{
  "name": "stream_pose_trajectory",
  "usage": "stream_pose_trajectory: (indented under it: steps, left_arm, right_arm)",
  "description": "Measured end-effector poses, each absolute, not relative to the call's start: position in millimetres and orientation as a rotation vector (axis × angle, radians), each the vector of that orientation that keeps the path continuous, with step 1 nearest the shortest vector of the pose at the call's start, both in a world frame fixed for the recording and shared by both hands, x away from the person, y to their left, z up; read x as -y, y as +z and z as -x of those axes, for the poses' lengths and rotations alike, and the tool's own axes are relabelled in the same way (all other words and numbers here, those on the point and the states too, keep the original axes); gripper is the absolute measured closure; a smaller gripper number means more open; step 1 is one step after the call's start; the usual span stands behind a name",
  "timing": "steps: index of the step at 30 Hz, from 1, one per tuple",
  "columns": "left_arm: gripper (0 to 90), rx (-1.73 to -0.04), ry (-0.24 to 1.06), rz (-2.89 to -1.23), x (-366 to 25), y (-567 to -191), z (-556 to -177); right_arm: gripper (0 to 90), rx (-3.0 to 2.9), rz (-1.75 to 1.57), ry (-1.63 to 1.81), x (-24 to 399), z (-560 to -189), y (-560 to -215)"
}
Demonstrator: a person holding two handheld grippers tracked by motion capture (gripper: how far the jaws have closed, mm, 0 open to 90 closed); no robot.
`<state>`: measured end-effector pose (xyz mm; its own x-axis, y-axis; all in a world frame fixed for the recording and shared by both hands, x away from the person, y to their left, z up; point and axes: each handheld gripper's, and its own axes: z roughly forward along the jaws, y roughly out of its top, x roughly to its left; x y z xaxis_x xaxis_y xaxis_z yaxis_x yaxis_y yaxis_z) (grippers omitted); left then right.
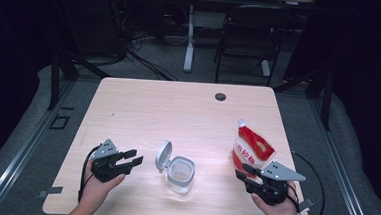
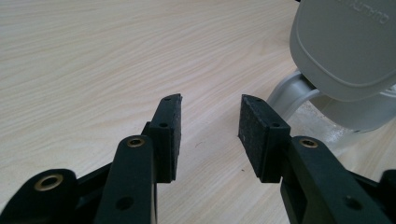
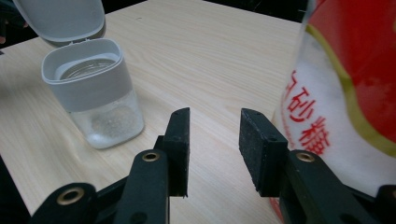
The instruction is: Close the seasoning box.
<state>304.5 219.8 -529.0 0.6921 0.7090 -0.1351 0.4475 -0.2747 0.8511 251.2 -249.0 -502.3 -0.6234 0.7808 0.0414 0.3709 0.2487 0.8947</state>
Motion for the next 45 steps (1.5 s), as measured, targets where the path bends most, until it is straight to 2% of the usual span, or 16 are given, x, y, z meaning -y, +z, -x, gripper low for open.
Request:
stream_pose_trajectory:
  steps: [21,31,45]
  left_arm:
    - [59.6,-0.887,0.354,-1.917,-209,-527,-303]
    - [59.6,-0.9,0.357,-1.918,-213,-527,-303]
    - [59.6,-0.912,0.365,-1.912,-217,-527,-302]
  right_arm:
    - [64.8,-2.024,-1.181,1.247,303,-238,-503]
    - [60.4,-1.977,-1.232,1.237,307,-246,-509]
    - [58.7,-1.979,-1.239,1.241,301,-255,-513]
